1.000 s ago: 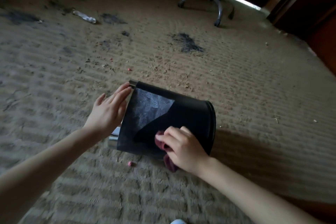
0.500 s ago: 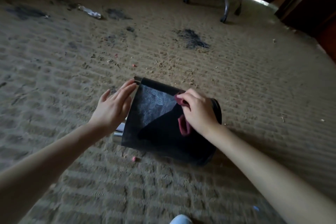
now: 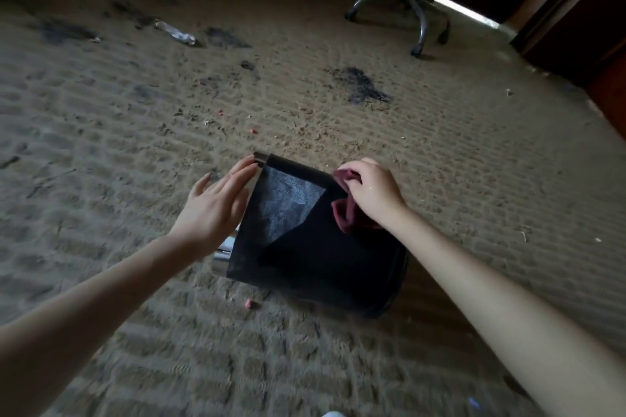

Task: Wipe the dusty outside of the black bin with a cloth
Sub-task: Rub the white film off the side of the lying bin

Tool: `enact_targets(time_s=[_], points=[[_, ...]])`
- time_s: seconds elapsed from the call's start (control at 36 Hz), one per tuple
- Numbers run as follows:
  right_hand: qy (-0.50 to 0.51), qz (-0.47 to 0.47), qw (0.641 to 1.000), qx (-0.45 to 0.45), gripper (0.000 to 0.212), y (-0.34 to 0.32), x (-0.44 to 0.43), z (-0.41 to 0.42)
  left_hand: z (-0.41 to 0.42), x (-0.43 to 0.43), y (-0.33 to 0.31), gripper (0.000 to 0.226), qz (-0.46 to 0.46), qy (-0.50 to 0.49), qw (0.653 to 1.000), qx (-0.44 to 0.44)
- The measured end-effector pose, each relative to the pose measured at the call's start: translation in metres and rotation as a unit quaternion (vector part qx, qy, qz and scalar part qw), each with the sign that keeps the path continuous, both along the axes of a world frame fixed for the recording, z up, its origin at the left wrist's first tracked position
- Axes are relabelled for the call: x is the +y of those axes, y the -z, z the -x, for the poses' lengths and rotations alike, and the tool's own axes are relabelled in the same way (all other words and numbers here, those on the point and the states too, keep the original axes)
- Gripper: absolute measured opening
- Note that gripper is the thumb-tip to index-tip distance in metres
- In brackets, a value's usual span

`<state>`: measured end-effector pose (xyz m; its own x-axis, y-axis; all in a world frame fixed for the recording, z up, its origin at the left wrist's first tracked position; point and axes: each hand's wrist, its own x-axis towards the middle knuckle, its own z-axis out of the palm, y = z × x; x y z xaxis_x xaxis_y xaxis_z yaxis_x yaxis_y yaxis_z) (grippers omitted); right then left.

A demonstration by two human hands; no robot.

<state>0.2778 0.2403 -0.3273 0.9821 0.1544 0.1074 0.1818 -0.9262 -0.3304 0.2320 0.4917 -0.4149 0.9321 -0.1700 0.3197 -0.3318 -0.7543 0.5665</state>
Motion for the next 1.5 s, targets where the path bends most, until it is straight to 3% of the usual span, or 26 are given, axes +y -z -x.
enact_targets(time_s=[0.06,0.31,0.47,0.64,0.72,0.81,0.94,1.03,1.11,1.17,1.25,1.31,1.39,1.5], points=[[-0.003,0.013,1.0,0.009,0.035,0.009,0.004,0.002,0.0,0.001,0.0,0.055,-0.001,0.003,1.0,0.006],[-0.129,0.02,0.985,-0.109,0.04,0.021,0.015,0.072,0.004,0.003,0.001,0.055,-0.003,0.007,1.0,0.016],[-0.286,0.105,0.95,-0.063,0.038,0.054,0.012,0.137,-0.002,0.001,-0.001,0.057,-0.001,0.003,1.0,0.024],[-0.16,-0.003,0.976,-0.147,0.034,0.009,0.006,0.071,-0.003,0.002,-0.002,0.058,0.016,0.004,1.0,0.019],[-0.042,-0.009,0.994,-0.097,0.029,-0.001,0.004,0.023,-0.001,0.0,-0.002,0.058,0.011,0.004,1.0,0.016],[-0.011,-0.001,0.999,-0.052,0.03,0.011,0.008,0.014,0.0,0.0,0.0,0.056,0.008,0.006,1.0,0.019],[-0.084,-0.029,0.991,-0.096,0.035,0.023,0.021,0.057,0.0,0.003,-0.002,0.057,0.006,0.01,1.0,0.021],[-0.174,0.021,0.978,-0.111,0.038,0.033,0.029,0.093,-0.001,0.002,-0.003,0.058,0.003,0.009,1.0,0.029],[-0.308,0.13,0.938,-0.087,0.031,0.046,0.032,0.118,-0.002,0.001,-0.003,0.058,0.002,0.006,0.999,0.031],[-0.342,0.16,0.92,-0.105,0.025,0.046,0.027,0.116,-0.002,0.001,-0.002,0.058,-0.001,0.008,1.0,0.029],[-0.298,0.101,0.934,-0.167,0.03,0.025,0.02,0.091,-0.003,0.001,-0.001,0.058,0.004,0.004,1.0,0.027],[-0.216,0.068,0.957,-0.181,0.03,0.009,0.013,0.065,-0.003,0.0,-0.001,0.058,0.008,0.004,1.0,0.027],[-0.075,0.027,0.987,-0.136,0.033,-0.003,0.004,0.025,-0.002,0.0,-0.003,0.058,0.009,0.006,1.0,0.027],[-0.057,0.051,0.996,-0.053,0.03,0.004,0.017,0.016,-0.001,0.002,-0.003,0.058,0.004,0.011,0.999,0.033]])
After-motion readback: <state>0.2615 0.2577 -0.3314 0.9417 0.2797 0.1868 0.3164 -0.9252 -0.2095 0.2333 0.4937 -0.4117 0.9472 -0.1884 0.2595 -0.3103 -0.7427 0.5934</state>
